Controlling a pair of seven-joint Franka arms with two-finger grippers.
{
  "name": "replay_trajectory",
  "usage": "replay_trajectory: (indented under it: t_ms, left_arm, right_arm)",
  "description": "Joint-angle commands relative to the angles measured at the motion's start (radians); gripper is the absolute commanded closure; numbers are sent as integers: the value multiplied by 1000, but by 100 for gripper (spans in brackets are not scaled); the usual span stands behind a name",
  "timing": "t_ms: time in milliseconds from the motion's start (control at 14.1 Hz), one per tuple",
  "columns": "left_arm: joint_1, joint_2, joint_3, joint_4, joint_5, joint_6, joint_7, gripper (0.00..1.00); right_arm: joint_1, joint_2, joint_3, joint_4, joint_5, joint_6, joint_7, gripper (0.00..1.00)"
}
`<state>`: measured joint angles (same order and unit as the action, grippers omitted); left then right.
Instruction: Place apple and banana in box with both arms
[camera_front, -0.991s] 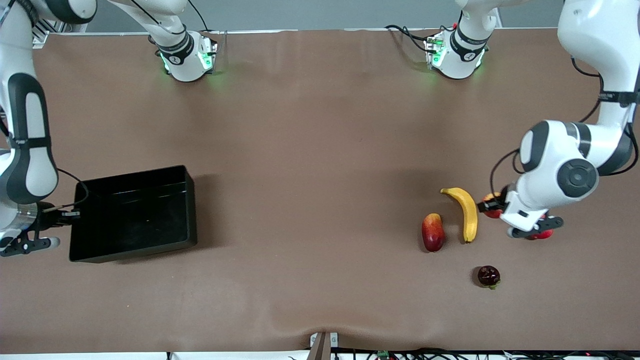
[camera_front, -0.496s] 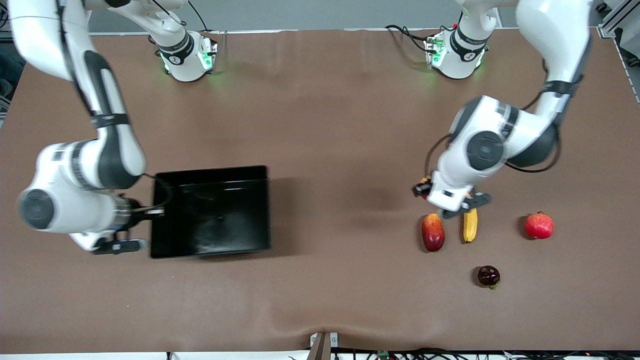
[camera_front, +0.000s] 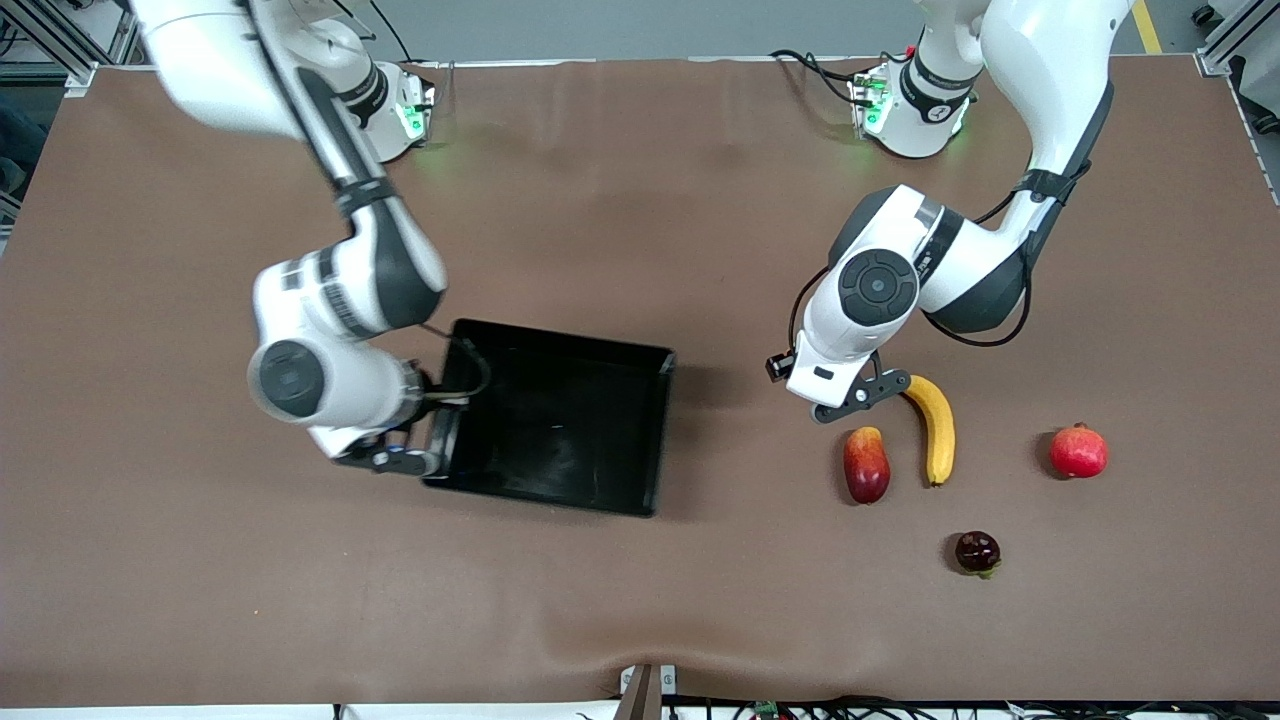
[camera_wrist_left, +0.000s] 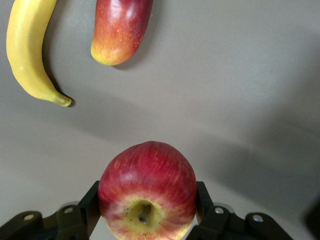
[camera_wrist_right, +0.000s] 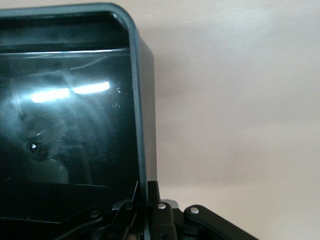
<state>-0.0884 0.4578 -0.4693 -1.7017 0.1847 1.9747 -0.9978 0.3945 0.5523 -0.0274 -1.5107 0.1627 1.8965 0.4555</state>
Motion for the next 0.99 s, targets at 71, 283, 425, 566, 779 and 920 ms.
replay_trajectory:
  t_ms: [71,283,425,566,779,920]
  left_arm:
    - [7,-34,-3,28,25,-25,-18,100]
    - [1,-38,-5,69,9,-56,-28,100]
    - [-20,-33,-6,76,10,-57,-96,100]
    - [-40,-19,-6,89,10,-57,-149,100]
    - [-77,15,-5,105,16,-56,-243,100]
    - [-97,31,-5,106,19,-56,-292,100]
  right_arm:
    - [98,-46,-11,-108,23,133,93,100]
    - [161,-46,-11,-120,23,161,138,100]
    - [193,-46,-9,-144,24,200,140,100]
    - [231,-46,-9,-193,32,281,140,100]
    - [242,-45,-11,-243,147,348,140,100]
    - [259,-42,-11,-270,190,387,140,100]
